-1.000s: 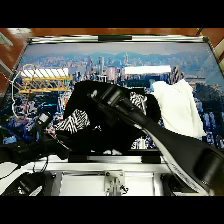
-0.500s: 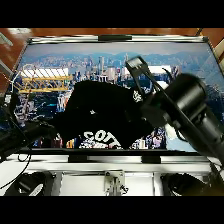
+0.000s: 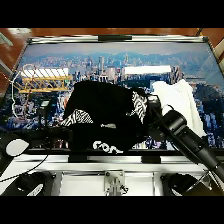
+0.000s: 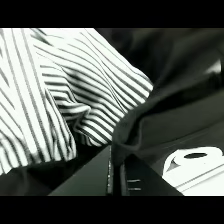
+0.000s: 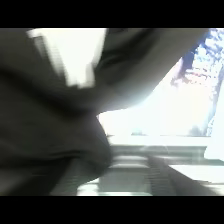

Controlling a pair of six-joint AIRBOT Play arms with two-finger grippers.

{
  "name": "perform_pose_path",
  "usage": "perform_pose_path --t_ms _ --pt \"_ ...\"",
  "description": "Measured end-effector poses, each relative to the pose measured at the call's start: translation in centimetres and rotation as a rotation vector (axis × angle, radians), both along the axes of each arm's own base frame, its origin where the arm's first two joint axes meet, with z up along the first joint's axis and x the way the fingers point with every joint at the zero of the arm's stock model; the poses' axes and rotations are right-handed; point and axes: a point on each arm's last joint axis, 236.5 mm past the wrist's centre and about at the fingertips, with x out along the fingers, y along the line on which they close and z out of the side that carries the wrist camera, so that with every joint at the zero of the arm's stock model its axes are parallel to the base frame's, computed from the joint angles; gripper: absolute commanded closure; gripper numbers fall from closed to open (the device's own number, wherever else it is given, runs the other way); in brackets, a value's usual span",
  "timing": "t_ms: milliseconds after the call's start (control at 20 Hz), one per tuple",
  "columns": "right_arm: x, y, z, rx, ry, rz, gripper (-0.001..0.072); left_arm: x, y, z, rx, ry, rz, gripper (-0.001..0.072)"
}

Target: Fold the shirts.

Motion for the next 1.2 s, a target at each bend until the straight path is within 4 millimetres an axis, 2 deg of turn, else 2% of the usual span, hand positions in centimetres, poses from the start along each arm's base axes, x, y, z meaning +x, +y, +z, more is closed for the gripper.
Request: perform_pose_path --t_ms 100,200,300,400,600,750,800,1000,1200 --pt "1.2 0.3 1.5 0.040 -0.032 -0.003 0.0165 -1.0 -1.0 -0.7 0.005 0.021 -0.064 0.0649" --pt "3.0 0.9 4.5 0.078 -0.106 0.024 0.0165 -1.4 -1.4 -1.1 0.012 0.024 -0.099 0.0649" --pt "4.4 2.4 7.1 0.117 -0.165 0.075 0.0165 -1.6 -1.7 -1.1 0.008 0.025 -0.115 0.0648" --pt "4.5 4.7 7.7 0.127 -0.166 0.159 0.0164 -1.4 -1.8 -1.1 0.006 0.011 -0.120 0.0649" --pt "3.9 10.7 5.0 0.089 -0.129 0.389 0.0163 -1.3 -2.0 -1.0 0.002 0.002 -0.123 0.0648" --pt "3.7 15.0 1.8 0.099 -0.102 0.500 0.0163 -1.2 -2.0 -0.9 0.000 -0.002 -0.122 0.0648" --pt "3.6 15.9 0.7 0.096 -0.086 0.527 0.0163 -1.2 -2.0 -0.9 0.000 -0.003 -0.122 0.0648" --pt "3.8 18.0 -2.5 0.070 -0.052 0.628 0.0163 -1.2 -2.1 -0.9 -0.001 -0.006 -0.122 0.0649" --pt "3.7 17.3 -4.2 0.003 -0.007 0.670 0.0164 -1.1 -2.1 -0.9 -0.001 -0.006 -0.122 0.0649"
